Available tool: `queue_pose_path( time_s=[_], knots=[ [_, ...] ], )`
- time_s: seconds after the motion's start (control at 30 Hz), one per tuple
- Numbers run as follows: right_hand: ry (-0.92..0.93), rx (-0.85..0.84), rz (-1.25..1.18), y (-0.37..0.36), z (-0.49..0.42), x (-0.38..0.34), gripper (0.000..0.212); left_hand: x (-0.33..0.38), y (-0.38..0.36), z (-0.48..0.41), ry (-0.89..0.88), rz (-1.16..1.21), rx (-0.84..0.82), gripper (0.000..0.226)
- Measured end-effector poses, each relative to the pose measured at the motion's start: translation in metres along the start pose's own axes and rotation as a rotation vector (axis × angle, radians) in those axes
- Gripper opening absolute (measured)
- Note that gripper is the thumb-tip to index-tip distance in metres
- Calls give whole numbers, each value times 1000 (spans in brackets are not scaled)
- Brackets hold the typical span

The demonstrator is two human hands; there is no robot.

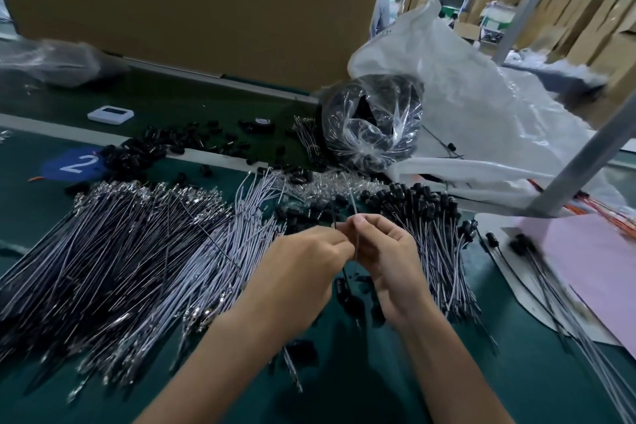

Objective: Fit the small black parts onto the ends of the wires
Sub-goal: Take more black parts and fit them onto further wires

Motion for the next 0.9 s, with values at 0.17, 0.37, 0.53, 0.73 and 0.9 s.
queue_pose_path(
  time_s=[0.17,0.37,0.53,0.73,0.9],
  knots=[
    [-44,-28,13,-1,-1,6,12,2,-7,2,14,9,25,28],
    [-10,-81,54,-5,-2,4,10,5,-7,3,-2,29,82,29],
    [1,-128,37,-9,-3,3,25,-6,-5,3,136,290,197,25],
    [90,-124,149,-10,-3,1,19,-53,-8,16,688,870,395,16],
    [152,-200,298,-21,4,1,17,-63,-28,20,860,1215,333,9]
  ],
)
Point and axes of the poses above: each hand's wrist, its own z-axis away from the middle knuckle, its own y-axis out of the back of the hand, x = y × z, the point moved 8 cm from there along -z, towards the middle knuckle, and after that the axes turned 4 degrees about -z, right-handed, at the moved point
